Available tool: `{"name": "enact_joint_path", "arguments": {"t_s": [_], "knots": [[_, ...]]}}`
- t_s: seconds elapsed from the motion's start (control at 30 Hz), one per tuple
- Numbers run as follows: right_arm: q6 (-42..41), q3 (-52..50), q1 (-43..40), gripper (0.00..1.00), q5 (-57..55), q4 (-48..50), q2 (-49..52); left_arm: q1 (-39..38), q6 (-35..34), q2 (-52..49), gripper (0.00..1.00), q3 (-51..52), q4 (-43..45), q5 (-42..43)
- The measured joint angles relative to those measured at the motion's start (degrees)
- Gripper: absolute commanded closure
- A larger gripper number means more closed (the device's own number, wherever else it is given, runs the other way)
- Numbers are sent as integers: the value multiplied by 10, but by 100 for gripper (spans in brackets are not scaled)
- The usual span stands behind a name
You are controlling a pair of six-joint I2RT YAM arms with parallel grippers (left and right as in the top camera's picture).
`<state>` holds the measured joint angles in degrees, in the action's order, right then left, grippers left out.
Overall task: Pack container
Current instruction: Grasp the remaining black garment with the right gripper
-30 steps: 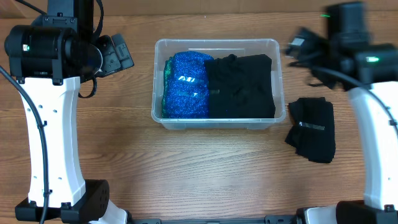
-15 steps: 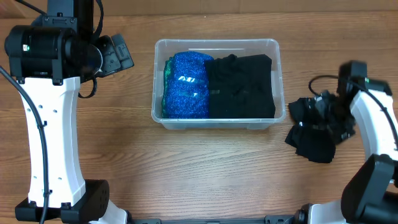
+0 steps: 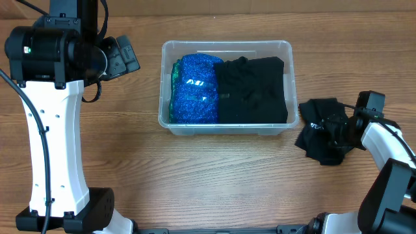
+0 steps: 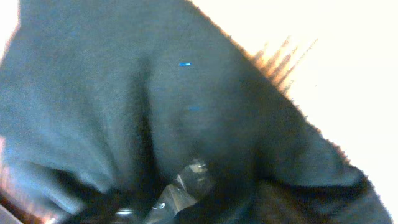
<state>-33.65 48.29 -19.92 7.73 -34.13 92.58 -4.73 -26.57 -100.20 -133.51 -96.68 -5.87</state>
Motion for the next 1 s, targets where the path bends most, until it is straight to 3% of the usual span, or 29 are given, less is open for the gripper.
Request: {"name": "enact_joint_path", "arguments": {"t_s": [0.2,0.37,0.47,0.67,0.7,0.73,0.83,1.0], "knots": [[6,38,7,76,38,-98,-19,0,0,0,0,0,0,0],[7,176,62,76,55,-189,-118,0,0,0,0,0,0,0],[3,261,130,76,75,-186,-189,0,0,0,0,0,0,0],[-36,291,260,74,88,-130,-231,0,0,0,0,0,0,0],[-38,291,277,63,81,-129,-226,0,0,0,0,0,0,0],[-42,290,291,39,72,-136,-218,0,0,0,0,0,0,0],[-67,289,297,14,11,-213,-205,0,0,0,0,0,0,0],[-98,288,272,4,-102,-290,-160,0,0,0,0,0,0,0]]}}
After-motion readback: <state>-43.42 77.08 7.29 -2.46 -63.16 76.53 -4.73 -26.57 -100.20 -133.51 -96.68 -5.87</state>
